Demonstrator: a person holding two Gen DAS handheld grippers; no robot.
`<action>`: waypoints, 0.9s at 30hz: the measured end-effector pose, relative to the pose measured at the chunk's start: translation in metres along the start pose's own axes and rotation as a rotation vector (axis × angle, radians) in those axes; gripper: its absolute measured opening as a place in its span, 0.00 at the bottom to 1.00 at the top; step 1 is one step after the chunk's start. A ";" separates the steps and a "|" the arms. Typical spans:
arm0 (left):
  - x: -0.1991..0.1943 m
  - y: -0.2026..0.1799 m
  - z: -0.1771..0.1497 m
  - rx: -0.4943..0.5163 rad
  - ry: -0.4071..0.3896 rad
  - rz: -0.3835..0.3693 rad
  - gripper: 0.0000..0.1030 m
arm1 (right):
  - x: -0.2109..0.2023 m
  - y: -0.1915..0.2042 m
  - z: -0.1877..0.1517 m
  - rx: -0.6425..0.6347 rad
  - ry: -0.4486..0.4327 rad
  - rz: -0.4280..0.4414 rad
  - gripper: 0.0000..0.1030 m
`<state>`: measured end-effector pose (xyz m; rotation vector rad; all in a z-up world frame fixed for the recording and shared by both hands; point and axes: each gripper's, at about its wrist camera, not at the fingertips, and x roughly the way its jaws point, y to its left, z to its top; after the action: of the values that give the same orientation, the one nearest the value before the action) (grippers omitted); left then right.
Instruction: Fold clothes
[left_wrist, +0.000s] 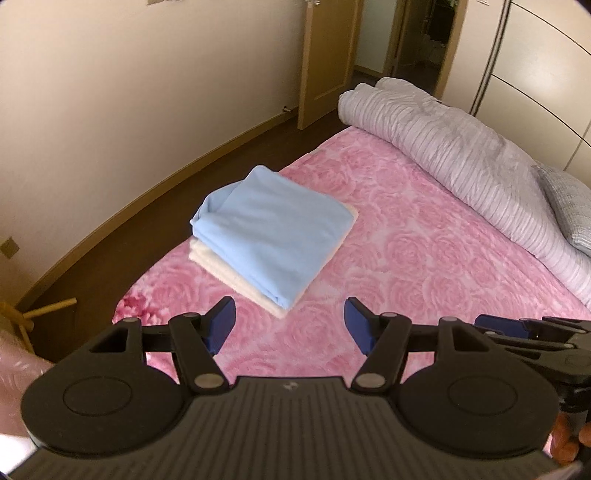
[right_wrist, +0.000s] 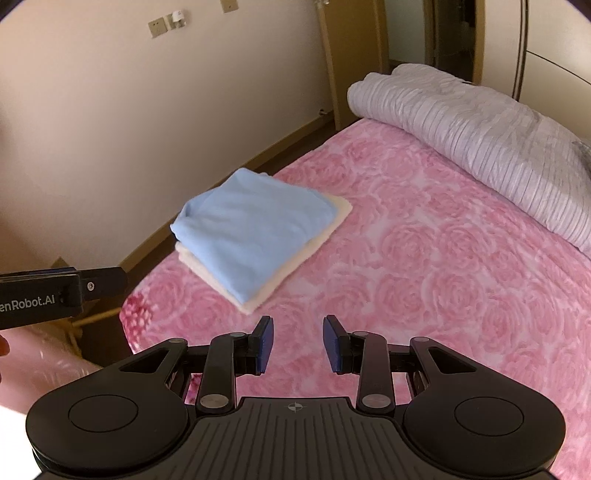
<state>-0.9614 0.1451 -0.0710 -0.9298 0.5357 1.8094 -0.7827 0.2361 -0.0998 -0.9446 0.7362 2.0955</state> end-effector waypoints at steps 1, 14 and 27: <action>0.001 -0.001 0.000 -0.008 0.002 0.004 0.60 | 0.002 -0.003 0.001 -0.007 0.006 0.002 0.33; 0.021 -0.012 -0.007 -0.101 0.050 0.060 0.60 | 0.026 -0.022 0.016 -0.091 0.054 0.038 0.33; 0.042 -0.003 -0.003 -0.137 0.087 0.087 0.60 | 0.057 -0.024 0.032 -0.113 0.104 0.059 0.33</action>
<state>-0.9665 0.1687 -0.1058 -1.0969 0.5181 1.9090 -0.8041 0.2941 -0.1320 -1.1131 0.7119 2.1715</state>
